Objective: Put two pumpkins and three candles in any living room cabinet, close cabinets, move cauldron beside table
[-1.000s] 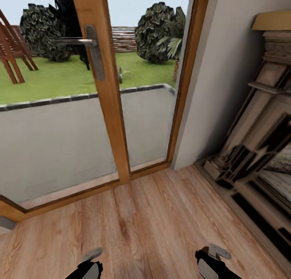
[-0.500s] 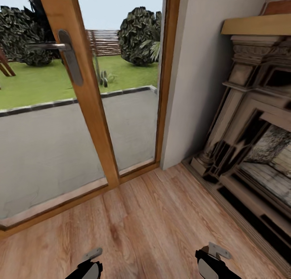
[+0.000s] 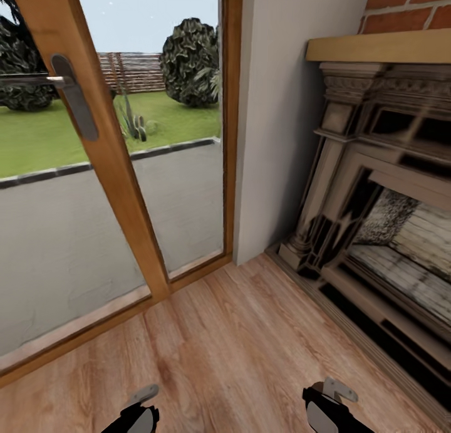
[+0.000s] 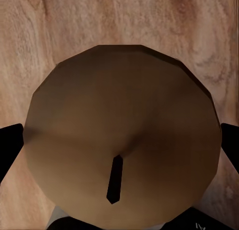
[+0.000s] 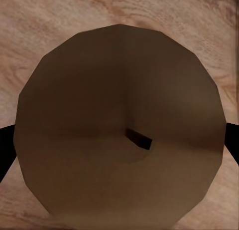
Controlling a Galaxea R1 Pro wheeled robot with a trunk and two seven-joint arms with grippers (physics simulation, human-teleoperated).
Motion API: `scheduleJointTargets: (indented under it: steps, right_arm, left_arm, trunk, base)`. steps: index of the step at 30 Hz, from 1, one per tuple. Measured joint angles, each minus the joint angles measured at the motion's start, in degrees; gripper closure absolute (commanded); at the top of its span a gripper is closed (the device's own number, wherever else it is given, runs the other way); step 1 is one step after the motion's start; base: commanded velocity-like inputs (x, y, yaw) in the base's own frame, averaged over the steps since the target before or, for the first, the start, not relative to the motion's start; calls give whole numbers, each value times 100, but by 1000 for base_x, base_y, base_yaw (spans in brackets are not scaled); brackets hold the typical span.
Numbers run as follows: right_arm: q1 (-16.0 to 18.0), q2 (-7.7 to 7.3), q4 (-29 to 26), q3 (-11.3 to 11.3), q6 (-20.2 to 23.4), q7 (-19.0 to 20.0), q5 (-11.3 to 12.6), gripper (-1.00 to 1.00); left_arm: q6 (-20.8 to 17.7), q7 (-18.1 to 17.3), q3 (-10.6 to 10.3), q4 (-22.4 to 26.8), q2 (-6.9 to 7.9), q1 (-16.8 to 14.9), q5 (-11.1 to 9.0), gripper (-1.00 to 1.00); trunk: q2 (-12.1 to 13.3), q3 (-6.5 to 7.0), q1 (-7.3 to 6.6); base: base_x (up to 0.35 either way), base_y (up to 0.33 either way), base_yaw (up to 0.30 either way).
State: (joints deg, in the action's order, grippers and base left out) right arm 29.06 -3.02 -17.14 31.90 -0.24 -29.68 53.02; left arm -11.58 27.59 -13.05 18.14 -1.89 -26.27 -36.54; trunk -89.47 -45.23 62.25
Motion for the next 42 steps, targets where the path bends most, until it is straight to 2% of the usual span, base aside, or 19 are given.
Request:
scheduleJointTargets:
  steps: [27,42]
  right_arm:
    - [-1,-5,0,-2,-83,6,24,100]
    - [-1,0,5,-3,-86,6,21,100]
  left_arm:
    - [3,1,-1,-71,-6,0,5,100]
    - [3,1,0,-71,-19,0,7,100]
  trunk:
    - [0,127,0]
    - [0,145,1]
  base:
    - [-1,0,-254]
    - [-80,0,-276]
